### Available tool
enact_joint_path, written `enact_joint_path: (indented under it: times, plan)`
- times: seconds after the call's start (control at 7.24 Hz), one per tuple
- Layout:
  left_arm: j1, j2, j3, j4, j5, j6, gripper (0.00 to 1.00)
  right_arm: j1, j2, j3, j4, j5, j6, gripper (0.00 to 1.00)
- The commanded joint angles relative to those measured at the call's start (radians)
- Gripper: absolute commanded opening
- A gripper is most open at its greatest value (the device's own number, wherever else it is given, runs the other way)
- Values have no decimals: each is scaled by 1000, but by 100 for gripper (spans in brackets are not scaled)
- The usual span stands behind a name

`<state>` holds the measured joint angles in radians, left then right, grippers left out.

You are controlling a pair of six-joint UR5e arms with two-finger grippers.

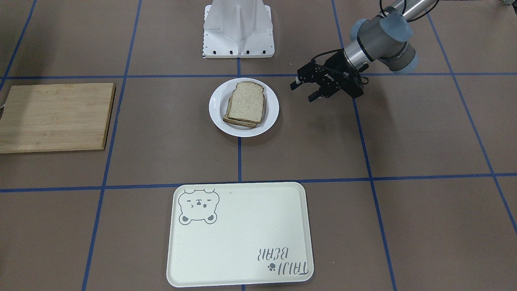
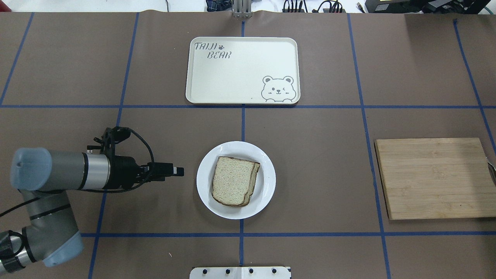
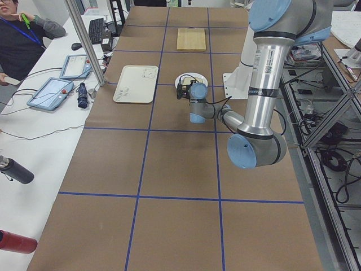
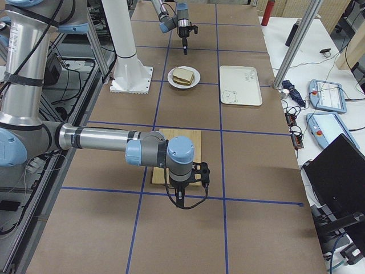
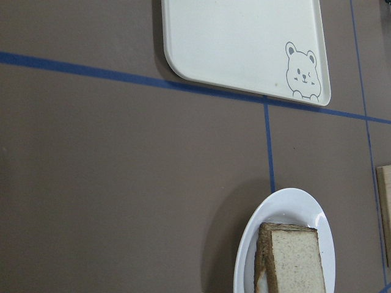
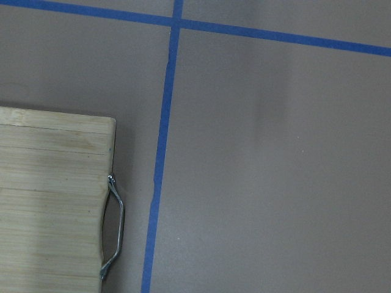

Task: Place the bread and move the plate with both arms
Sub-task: 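Move the left gripper toward the rim of the white plate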

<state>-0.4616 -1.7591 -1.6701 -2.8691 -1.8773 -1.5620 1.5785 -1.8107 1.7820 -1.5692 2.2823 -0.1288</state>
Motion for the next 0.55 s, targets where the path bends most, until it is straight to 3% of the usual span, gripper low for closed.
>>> enact_joint_path:
  times: [0.0, 0.28, 0.41]
  plan:
    - [69, -68, 82, -59, 85, -73, 81, 0, 1, 0, 0, 0, 0, 100]
    - [72, -71, 85, -59, 92, -73, 58, 0, 2, 0, 0, 0, 0, 100]
    - [72, -72, 87, -61, 93, -73, 58, 0, 5, 0, 0, 0, 0, 100]
